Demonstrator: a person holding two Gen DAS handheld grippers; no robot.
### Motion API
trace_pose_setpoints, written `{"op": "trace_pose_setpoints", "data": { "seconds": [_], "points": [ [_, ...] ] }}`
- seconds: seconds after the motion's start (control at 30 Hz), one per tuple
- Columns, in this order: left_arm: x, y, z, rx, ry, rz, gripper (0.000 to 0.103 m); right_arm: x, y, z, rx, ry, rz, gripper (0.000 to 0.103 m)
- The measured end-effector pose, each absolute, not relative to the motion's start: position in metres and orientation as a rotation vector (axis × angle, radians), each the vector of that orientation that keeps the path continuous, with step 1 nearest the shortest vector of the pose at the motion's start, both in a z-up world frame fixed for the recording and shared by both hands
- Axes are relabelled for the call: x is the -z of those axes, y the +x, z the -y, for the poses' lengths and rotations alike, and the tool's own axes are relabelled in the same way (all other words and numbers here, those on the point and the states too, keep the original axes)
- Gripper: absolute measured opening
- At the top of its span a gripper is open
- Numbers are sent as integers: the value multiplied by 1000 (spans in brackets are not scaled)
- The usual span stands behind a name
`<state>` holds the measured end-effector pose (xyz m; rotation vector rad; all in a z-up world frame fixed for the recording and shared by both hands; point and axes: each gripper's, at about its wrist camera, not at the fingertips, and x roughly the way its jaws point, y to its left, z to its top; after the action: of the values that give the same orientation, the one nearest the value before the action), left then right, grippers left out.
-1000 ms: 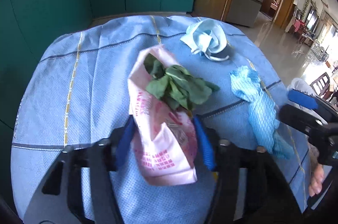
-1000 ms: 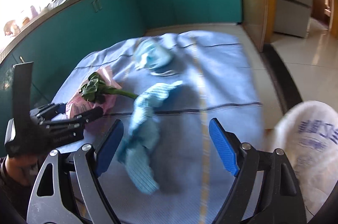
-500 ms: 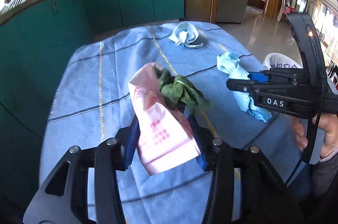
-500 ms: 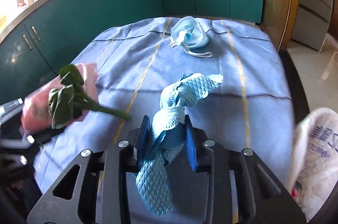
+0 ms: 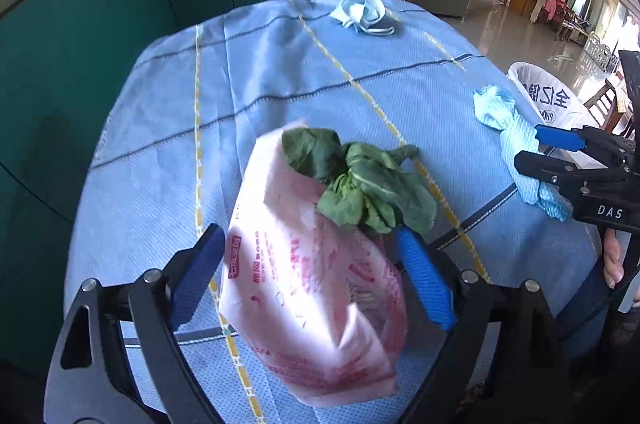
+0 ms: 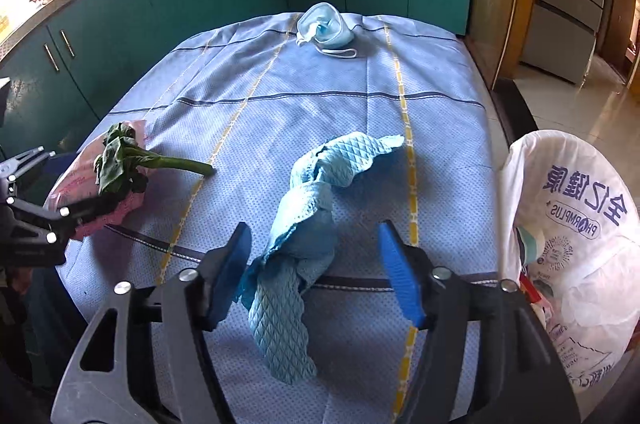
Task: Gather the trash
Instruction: 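Lift the pink bag and blue cloth with both tools toward the wastebasket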
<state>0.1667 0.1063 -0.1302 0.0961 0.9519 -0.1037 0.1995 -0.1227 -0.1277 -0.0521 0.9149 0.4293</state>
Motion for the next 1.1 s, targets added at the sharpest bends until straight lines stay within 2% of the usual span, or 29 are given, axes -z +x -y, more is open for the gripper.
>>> {"op": "trace_pose_setpoints", "data": {
  "seconds": [0.07,0.13,0.2,0.3,0.33,0.47,0.5,0.6,1.1],
  "points": [
    [134,168,-107,99,93,-954,87,128,200,120,-425,-61,-916,68],
    [135,167,-108,110,91,-952,77,129,200,115,-414,-75,-916,68],
    [135,166,-107,138,83,-958,57,129,201,108,-409,-93,-913,68],
    [129,161,-107,139,91,-942,44,130,201,100,-404,-117,-912,68],
    [124,160,-108,137,87,-930,43,131,202,96,-401,-128,-916,67],
    [97,151,-116,84,82,-841,42,131,200,88,-408,-144,-908,39],
    [90,148,-118,57,93,-808,42,130,199,88,-414,-135,-906,36],
    [73,143,-124,11,99,-731,42,123,196,90,-428,-111,-891,34],
    [48,137,-102,53,71,-670,42,71,169,113,-377,-98,-749,34]
  ]
}}
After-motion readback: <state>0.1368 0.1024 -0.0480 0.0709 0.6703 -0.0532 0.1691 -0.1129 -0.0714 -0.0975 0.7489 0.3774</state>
